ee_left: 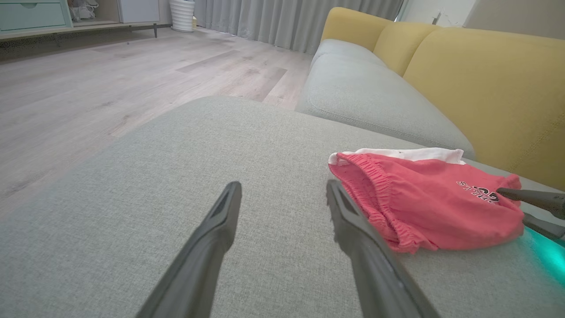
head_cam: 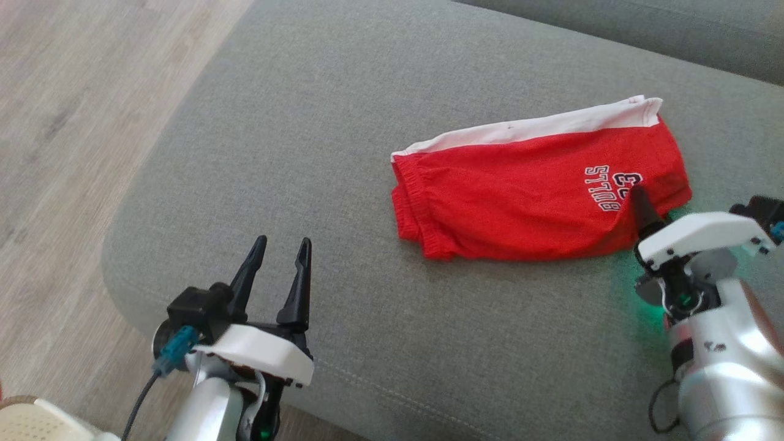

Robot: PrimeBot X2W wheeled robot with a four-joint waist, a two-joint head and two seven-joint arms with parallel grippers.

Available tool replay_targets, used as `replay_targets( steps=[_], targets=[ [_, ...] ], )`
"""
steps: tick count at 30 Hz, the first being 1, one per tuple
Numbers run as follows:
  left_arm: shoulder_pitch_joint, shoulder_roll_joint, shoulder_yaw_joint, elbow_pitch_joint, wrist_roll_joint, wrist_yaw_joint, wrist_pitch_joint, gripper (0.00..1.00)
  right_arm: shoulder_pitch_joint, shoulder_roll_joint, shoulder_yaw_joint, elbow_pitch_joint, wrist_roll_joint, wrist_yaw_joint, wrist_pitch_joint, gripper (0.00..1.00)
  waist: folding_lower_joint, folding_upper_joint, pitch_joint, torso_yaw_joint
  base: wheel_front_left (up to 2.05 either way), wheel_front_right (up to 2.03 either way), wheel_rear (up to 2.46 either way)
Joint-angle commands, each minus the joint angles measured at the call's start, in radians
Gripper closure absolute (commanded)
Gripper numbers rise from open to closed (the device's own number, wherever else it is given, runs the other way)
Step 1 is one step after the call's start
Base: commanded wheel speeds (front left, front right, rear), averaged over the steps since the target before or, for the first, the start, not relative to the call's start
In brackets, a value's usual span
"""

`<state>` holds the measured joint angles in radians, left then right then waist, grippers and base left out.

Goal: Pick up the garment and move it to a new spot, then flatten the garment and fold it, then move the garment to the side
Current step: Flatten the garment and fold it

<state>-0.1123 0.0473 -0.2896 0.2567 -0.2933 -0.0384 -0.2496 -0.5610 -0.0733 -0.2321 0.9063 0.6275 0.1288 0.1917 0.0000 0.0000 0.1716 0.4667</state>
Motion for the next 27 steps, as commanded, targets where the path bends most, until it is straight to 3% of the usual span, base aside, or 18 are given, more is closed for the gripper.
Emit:
replay_targets(
  steps=[1, 18, 19, 20, 27],
  targets=[
    [-0.033, 0.003, 0.024, -0.039, -0.004, 0.000, -0.012, 0.00, -0.021, 0.012, 0.018, 0.014, -0.008, 0.002, -0.001, 0.00, 0.0000, 0.0000, 0.007, 0.005, 0.00, 0.00, 0.00],
    [-0.069, 0.003, 0.002, -0.044, -0.038, 0.008, -0.012, 0.00, -0.149, -0.010, 0.009, 0.146, -0.078, 0.002, -0.043, 0.00, 0.0000, 0.0000, 0.059, 0.005, 0.00, 0.00, 0.00],
    [-0.071, 0.003, 0.001, -0.043, -0.039, 0.008, -0.012, 0.00, -0.156, -0.012, 0.011, 0.156, -0.086, 0.002, -0.043, 0.67, 0.0000, 0.0000, 0.061, 0.006, 0.00, 0.00, 0.00],
    [-0.073, 0.003, 0.000, -0.041, -0.041, 0.009, -0.012, 0.00, -0.162, -0.015, 0.016, 0.162, -0.094, 0.002, -0.046, 1.00, 0.0000, 0.0000, 0.062, 0.006, 0.00, 0.00, 0.00],
    [-0.067, 0.003, 0.017, -0.032, -0.041, 0.016, -0.012, 0.00, -0.167, -0.014, 0.059, 0.158, -0.108, 0.002, -0.090, 1.00, 0.0000, 0.0000, 0.041, -0.026, 0.00, 0.00, 0.00]
  ],
)
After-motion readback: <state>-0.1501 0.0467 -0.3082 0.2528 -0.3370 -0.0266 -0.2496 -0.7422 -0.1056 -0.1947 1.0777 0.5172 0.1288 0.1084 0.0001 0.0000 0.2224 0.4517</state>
